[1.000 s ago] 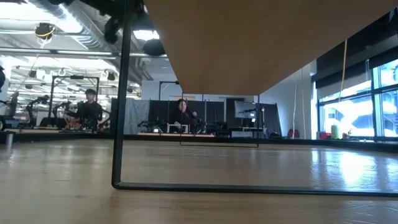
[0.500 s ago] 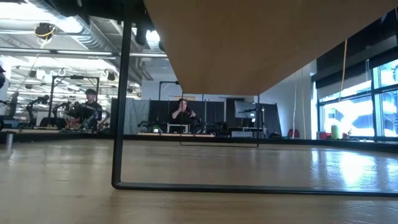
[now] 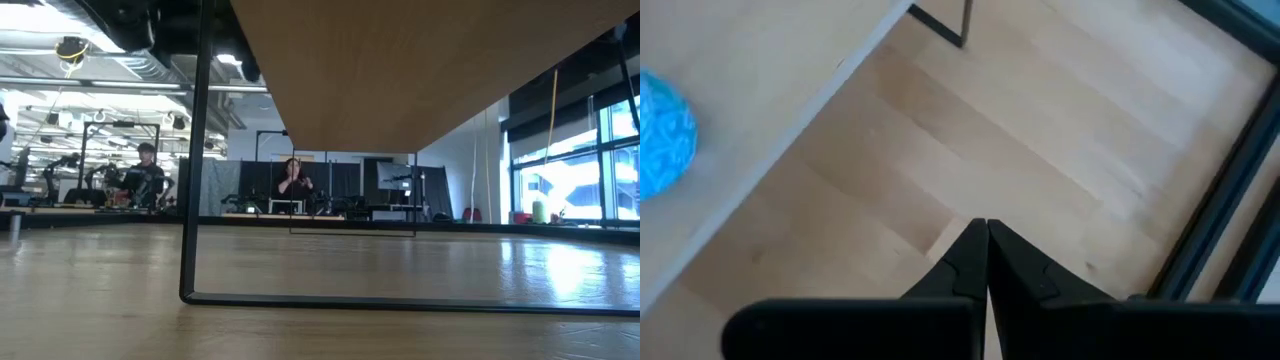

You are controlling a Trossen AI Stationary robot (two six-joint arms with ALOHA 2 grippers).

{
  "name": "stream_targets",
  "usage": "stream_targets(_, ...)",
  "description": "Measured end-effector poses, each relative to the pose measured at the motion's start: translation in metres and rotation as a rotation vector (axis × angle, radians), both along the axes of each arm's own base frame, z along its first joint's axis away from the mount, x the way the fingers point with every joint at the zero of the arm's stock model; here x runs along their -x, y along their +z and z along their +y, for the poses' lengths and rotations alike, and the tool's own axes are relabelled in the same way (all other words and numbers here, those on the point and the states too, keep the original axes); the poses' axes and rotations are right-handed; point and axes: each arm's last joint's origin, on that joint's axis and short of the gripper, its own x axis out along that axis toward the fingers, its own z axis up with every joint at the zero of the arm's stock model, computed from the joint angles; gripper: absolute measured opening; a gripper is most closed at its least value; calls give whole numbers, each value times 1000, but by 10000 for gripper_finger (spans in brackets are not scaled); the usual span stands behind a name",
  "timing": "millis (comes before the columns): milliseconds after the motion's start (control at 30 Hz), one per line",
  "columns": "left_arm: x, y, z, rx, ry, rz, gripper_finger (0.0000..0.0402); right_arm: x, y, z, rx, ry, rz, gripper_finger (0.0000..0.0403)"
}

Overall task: Pick & Place candle stick holders
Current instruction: Put the top golden candle holder on the shelf

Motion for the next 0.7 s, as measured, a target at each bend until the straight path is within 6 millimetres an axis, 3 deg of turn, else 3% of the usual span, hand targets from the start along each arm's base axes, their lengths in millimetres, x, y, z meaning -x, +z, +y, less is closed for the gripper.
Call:
stream_targets(400,-22,-28,19,-49,-230,-62,14,-1,0,-2,-29,-109,-48,10)
stream_targets(567,-32,-45,24,-42,-221,-40,15,-2,0,-3,-32,-120,-54,10)
stream_targets(700,-36,-46,27,-57,-183,-61,15,-2,0,-3,-35,-121,-60,10)
